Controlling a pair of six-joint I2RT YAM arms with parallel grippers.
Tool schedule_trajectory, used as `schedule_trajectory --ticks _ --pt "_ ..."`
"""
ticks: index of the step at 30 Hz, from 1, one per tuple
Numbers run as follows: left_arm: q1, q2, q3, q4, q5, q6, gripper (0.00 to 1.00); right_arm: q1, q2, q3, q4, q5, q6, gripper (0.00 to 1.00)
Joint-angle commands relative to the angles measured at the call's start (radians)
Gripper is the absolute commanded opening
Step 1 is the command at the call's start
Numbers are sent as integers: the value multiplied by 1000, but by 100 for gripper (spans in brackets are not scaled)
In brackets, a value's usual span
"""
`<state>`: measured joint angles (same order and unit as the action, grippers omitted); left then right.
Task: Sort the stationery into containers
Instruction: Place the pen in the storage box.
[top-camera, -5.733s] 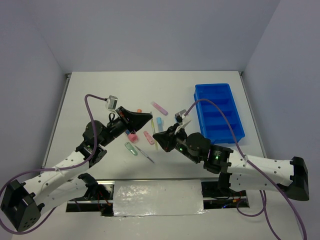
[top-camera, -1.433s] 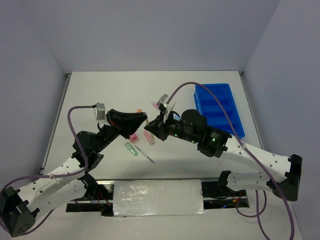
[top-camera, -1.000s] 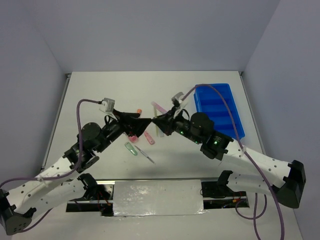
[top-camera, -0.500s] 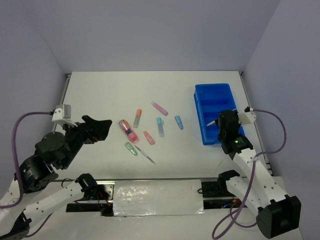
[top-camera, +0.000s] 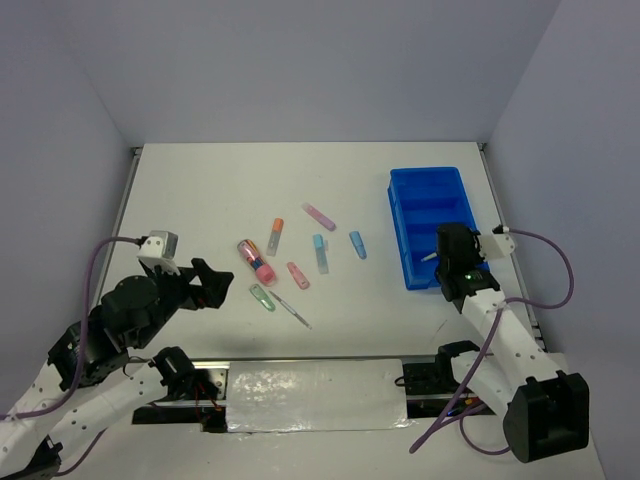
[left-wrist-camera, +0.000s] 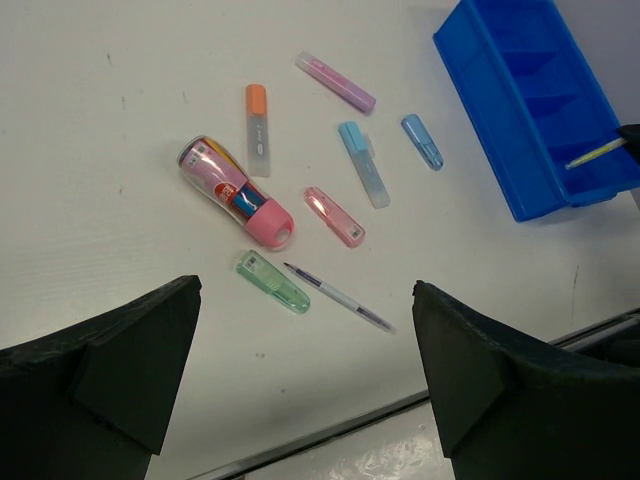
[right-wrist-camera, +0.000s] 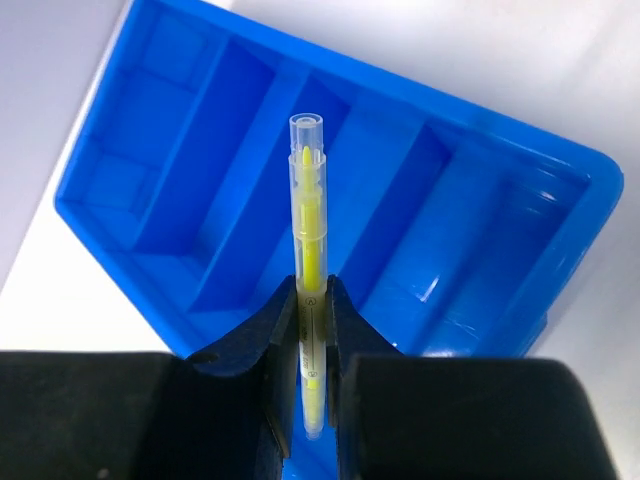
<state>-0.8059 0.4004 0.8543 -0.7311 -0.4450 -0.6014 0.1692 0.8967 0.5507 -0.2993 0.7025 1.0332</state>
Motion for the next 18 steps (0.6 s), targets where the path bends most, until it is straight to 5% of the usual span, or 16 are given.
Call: schedule_trajectory --ticks 1,7,10,14,18 --pt "-3 -31 -1 61 22 29 99 -8 1 -21 54 28 21 7" --pt "-3 -48 -11 75 49 37 99 -11 -19 -44 68 23 2 37" --pt "-3 -44 -11 76 49 40 99 -10 -25 -57 71 15 2 41" --pt "-3 -41 -9 71 42 35 99 -11 -48 -60 81 -12 -18 65" --pt "-3 -38 -9 70 38 34 99 -11 -96 -3 62 -37 -51 75"
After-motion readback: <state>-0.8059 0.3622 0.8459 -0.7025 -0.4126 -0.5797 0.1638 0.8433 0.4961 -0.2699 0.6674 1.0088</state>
